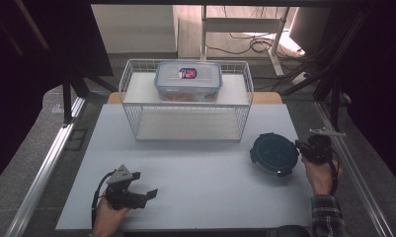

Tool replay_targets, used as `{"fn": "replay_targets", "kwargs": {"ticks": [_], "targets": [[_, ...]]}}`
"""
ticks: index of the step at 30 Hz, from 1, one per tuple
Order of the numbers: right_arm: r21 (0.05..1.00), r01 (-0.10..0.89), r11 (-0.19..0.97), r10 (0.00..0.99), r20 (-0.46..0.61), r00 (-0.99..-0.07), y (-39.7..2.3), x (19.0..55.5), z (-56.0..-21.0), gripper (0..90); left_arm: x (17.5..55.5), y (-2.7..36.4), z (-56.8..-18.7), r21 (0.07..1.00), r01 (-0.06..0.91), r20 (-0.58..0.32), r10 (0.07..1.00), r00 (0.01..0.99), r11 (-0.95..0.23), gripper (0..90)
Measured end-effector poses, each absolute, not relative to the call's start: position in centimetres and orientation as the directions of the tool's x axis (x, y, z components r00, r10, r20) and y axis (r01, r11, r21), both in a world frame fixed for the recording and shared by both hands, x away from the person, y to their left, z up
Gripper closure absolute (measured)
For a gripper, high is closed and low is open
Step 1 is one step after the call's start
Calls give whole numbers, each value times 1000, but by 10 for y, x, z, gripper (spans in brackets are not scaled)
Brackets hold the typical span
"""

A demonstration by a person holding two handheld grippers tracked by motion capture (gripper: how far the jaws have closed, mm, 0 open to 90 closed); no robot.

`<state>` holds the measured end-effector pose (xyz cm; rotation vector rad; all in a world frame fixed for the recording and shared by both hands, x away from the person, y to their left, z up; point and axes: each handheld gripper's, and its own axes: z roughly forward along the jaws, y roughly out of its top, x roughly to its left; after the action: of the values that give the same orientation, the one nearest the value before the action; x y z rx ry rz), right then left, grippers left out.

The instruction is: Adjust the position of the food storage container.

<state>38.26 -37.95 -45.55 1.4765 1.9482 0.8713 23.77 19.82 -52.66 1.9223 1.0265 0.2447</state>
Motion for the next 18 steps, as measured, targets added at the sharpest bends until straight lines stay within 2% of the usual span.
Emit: {"fn": "replay_targets", "kwargs": {"ticks": [6,13,18], "targets": [[712,671,207,966,-40,-256,-384,393,-464,897,238,197,-527,793,560,-226,739,634,-239,48],[709,668,223,962,-49,-269,-381,389,-464,899,241,195,-528,792,564,-236,735,636,-234,50],[716,661,224,953,-17,-304,-373,385,-466,899,241,193,-528,790,564,-233,732,641,-242,50]]}}
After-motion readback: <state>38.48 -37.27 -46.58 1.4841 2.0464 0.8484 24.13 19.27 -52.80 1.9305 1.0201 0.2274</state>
